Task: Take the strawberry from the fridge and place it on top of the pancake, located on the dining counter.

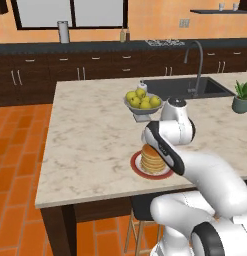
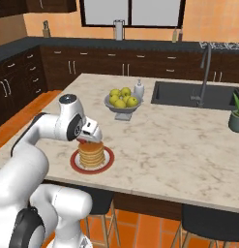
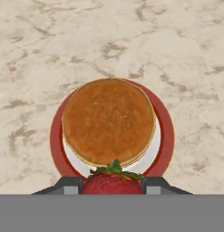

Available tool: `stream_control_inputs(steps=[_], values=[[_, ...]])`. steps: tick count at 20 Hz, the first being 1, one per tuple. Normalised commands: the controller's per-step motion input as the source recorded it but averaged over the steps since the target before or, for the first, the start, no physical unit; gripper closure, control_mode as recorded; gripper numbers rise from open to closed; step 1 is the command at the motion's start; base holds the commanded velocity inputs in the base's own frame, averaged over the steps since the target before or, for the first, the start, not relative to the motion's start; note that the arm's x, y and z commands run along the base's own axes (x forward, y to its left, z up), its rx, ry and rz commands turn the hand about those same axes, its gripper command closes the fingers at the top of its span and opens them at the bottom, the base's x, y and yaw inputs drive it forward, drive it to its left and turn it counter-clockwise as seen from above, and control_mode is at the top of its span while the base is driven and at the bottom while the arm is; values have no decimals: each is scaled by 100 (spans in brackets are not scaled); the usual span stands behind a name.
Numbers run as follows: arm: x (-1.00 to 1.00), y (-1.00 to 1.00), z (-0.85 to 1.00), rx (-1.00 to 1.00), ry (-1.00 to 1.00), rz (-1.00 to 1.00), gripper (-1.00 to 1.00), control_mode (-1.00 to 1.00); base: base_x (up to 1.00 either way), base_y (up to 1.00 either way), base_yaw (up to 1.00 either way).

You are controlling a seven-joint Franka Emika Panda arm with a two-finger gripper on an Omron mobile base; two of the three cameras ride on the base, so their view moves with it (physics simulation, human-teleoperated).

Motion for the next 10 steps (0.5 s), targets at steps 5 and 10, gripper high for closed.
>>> stream_control_inputs(steps=[5,10], values=[[28,-4,-18,0,2,0,100,-100,0,0,0],[20,0,-22,0,0,0,100,-100,0,0,0]])
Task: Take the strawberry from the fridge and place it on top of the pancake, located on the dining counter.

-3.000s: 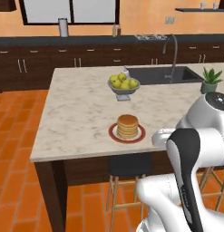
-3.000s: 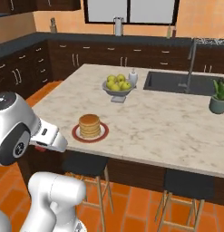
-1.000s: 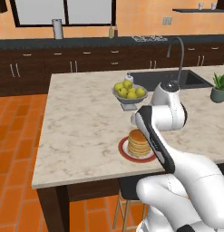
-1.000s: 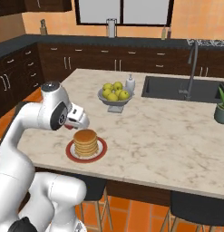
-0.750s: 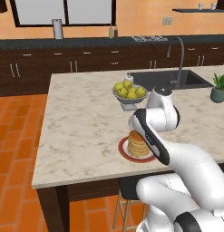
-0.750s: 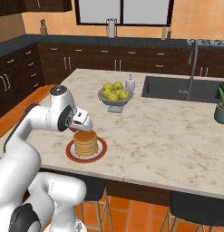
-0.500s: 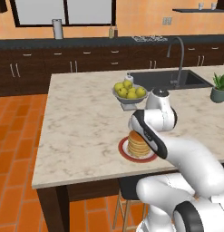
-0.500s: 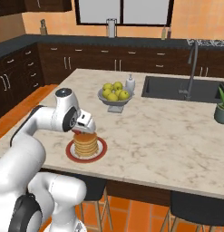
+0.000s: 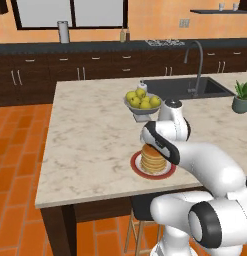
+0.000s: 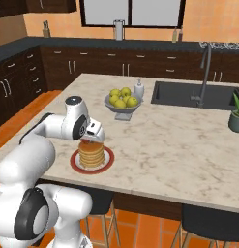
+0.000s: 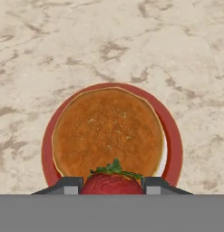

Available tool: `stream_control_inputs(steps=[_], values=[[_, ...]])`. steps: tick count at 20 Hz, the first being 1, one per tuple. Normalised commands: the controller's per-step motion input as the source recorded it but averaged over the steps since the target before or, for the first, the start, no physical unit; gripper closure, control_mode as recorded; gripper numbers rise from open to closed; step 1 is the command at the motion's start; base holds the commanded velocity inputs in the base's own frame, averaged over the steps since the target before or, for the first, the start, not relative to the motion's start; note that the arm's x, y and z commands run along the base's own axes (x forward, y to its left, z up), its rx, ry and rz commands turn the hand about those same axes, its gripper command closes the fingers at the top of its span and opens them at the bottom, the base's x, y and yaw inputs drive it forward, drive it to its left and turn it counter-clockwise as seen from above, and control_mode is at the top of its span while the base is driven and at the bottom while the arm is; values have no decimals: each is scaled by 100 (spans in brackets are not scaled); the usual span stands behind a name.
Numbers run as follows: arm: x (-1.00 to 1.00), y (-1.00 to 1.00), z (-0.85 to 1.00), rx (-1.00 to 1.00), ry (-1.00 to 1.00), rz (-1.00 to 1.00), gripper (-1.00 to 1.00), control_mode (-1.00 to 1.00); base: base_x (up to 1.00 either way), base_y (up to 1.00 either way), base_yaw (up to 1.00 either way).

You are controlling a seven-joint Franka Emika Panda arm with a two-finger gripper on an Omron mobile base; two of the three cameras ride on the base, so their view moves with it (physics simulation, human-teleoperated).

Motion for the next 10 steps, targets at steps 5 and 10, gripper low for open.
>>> stream_control_inputs(steps=[5,10], values=[[1,0,-35,-1,5,0,100,-100,0,0,0],[4,0,-18,-1,2,0,100,-100,0,0,0]])
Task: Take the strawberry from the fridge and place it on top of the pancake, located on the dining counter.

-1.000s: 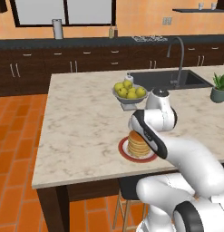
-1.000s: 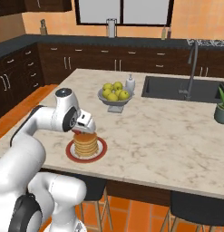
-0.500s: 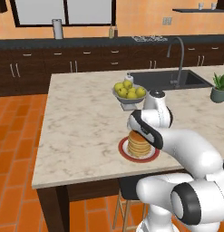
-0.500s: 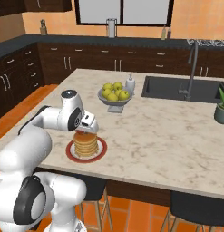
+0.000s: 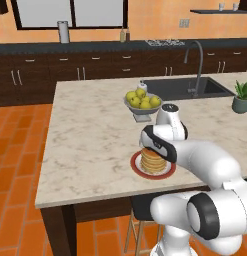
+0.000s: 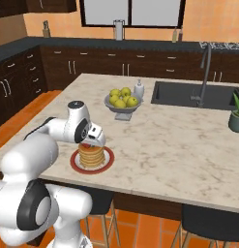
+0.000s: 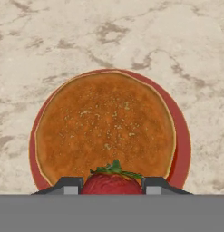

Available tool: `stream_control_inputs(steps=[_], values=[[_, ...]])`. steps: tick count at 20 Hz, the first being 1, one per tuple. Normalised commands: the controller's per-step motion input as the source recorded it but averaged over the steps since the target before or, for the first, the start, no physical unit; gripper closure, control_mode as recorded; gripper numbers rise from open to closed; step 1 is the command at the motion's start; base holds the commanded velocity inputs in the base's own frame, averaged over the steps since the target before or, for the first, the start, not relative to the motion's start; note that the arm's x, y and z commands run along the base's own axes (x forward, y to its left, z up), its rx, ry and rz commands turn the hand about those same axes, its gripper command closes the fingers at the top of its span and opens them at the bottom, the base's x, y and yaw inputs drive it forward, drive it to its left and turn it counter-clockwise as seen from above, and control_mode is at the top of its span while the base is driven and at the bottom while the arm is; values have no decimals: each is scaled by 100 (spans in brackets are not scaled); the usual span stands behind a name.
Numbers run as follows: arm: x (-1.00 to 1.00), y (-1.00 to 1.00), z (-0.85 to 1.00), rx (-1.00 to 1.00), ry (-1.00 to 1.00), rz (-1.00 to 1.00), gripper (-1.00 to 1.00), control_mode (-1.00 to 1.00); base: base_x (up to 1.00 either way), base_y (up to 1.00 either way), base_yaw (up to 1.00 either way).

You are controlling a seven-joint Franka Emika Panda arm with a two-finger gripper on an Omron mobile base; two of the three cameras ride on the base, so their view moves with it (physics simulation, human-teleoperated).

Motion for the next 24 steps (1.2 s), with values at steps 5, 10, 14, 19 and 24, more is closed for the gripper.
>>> stream_control_inputs(steps=[5,10,14,19,24], values=[[2,0,1,0,0,0,100,-100,0,0,0],[4,0,12,0,0,0,100,-100,0,0,0],[26,0,1,0,0,0,100,-100,0,0,0],[29,0,0,0,0,0,100,-100,0,0,0],[2,0,-4,0,0,0,100,-100,0,0,0]])
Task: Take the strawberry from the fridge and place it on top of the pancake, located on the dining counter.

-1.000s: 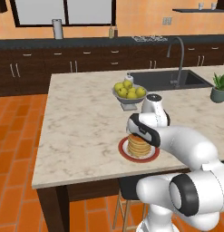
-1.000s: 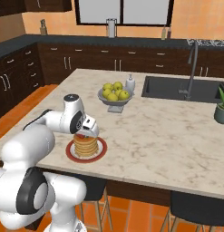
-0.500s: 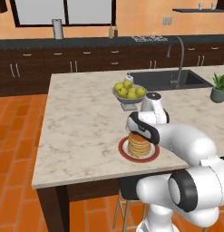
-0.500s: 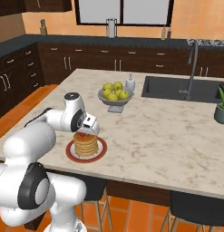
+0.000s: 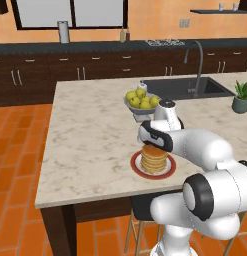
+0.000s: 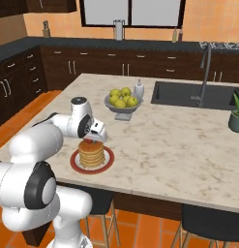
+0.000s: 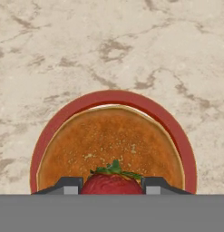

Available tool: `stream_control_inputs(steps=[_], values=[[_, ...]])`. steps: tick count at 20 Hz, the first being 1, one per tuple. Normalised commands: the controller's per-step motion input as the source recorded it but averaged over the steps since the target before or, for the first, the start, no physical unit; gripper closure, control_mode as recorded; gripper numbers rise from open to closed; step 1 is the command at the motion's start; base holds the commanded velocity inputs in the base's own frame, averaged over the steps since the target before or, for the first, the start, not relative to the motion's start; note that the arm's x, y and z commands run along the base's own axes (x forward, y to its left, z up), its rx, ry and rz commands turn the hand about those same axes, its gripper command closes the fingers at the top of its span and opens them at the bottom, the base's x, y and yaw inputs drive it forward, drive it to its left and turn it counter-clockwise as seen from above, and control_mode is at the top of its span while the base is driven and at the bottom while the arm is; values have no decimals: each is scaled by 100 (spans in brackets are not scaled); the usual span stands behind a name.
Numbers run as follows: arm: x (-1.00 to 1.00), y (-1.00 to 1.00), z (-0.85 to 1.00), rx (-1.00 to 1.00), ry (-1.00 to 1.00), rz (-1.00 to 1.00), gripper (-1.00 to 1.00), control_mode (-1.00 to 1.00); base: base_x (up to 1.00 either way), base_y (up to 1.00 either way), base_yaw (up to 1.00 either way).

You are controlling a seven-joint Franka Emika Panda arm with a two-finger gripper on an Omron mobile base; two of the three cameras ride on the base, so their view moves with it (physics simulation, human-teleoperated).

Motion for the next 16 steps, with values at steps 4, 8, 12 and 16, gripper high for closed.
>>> stream_control_inputs(steps=[4,8,12,16], values=[[-9,0,-14,0,3,0,100,-100,0,0,0],[-12,0,-12,0,2,0,100,-100,0,0,0],[-5,0,-9,0,2,0,-100,-100,0,0,0],[0,0,0,0,1,0,-100,-100,0,0,0]])
